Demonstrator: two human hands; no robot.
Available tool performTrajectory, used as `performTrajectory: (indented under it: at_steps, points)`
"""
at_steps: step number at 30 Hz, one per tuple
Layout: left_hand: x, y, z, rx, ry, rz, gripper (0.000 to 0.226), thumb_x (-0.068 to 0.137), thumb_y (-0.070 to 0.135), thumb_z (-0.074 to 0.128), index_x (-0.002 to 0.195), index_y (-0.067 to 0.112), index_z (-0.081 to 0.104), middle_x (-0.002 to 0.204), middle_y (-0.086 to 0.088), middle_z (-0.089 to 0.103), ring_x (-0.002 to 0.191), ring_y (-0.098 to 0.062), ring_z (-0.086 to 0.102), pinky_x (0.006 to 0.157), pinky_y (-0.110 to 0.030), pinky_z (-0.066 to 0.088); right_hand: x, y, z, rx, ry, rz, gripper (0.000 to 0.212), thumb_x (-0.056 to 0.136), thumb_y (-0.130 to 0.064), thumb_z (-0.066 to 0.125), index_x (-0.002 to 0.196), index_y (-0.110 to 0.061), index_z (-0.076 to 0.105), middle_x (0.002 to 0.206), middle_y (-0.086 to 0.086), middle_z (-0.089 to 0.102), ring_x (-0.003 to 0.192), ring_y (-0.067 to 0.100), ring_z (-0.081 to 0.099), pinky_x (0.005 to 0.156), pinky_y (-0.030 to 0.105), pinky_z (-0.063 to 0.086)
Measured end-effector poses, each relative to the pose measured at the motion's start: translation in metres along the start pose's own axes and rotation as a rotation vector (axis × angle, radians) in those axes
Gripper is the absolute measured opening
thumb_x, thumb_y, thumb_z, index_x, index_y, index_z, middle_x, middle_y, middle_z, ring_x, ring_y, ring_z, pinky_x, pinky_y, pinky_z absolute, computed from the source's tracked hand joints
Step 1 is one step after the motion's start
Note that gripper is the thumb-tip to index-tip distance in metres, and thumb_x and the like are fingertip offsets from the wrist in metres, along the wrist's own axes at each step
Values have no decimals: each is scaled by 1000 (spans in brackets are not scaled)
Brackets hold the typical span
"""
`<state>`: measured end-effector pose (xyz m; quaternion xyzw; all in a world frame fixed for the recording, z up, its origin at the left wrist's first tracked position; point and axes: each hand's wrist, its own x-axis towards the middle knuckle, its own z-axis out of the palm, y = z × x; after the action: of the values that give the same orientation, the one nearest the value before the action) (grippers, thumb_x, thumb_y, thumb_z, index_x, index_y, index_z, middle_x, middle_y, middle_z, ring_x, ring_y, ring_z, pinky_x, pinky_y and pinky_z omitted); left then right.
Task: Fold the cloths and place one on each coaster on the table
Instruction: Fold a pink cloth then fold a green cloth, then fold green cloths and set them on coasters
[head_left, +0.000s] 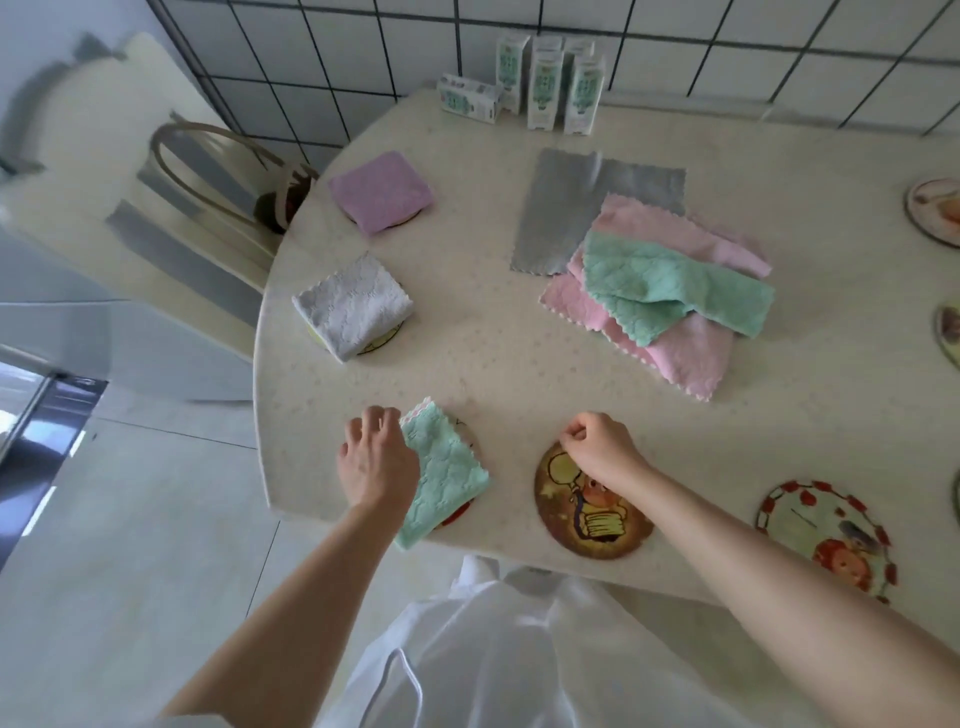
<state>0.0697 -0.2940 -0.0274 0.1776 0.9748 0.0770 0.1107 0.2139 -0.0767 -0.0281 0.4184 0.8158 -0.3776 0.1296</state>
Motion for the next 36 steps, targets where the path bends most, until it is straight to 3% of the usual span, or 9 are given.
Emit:
performTrajectory:
  at_steps: [5,10,15,20,23,26,31,34,36]
  points:
    - [17,84,8,-34,-34,118,43,82,12,53,125,17,50,128,-2,51,118,-25,43,90,-36,43,31,39,-78,-171,69,-109,14,90,-19,51,98,-13,62,96,4,68,87,22,62,75,34,52]
    - [27,177,20,-16,-61,227,41,86,14,52,127,16,49,129,-2,52,119,-24,45,92,-35,43,67,75,-153,-303,152,-192,9,88,-15,51,91,-12,59,94,5,66,88,27,61,66,32,45]
    - [41,255,34,3,-58,358,40,89,16,50,130,17,49,133,-1,50,121,-22,44,95,-34,42,101,110,-196,-443,234,-251,18,91,-17,50,106,-9,55,110,10,57,99,31,55,72,36,45]
    - [60,310,41,65,-68,548,43,90,20,54,132,16,47,134,-2,46,122,-22,42,96,-35,42,130,129,-214,-588,252,-295,29,89,-13,57,116,-7,49,117,13,48,103,34,49,69,41,46]
    - [80,331,41,66,-53,592,35,91,21,53,125,14,53,130,-3,50,119,-22,45,94,-37,43,148,132,-221,-536,268,-314,30,92,-22,55,114,-3,50,118,14,48,103,35,49,69,41,45]
    - [110,342,38,59,-43,553,32,92,23,51,123,14,55,128,-3,52,118,-22,47,91,-38,46,169,130,-232,-475,296,-280,29,94,-18,50,117,-1,51,119,17,51,103,38,49,76,43,45]
    - [157,348,33,128,-118,584,40,96,34,47,131,15,49,137,-2,49,129,-22,40,106,-41,34,202,127,-243,-496,223,-297,28,95,-20,47,116,-4,54,116,17,56,103,38,51,83,43,45]
    - [179,351,38,119,-158,553,39,99,36,40,126,12,55,137,-2,50,130,-21,39,108,-42,35,215,124,-242,-401,179,-249,23,95,-25,41,102,-11,59,101,12,64,90,34,59,71,40,49]
    - [191,354,42,94,-200,522,39,100,34,38,120,11,61,138,-2,48,129,-22,39,107,-42,35,219,120,-242,-308,156,-217,27,95,-31,40,85,-13,57,85,7,63,78,31,59,61,32,42]
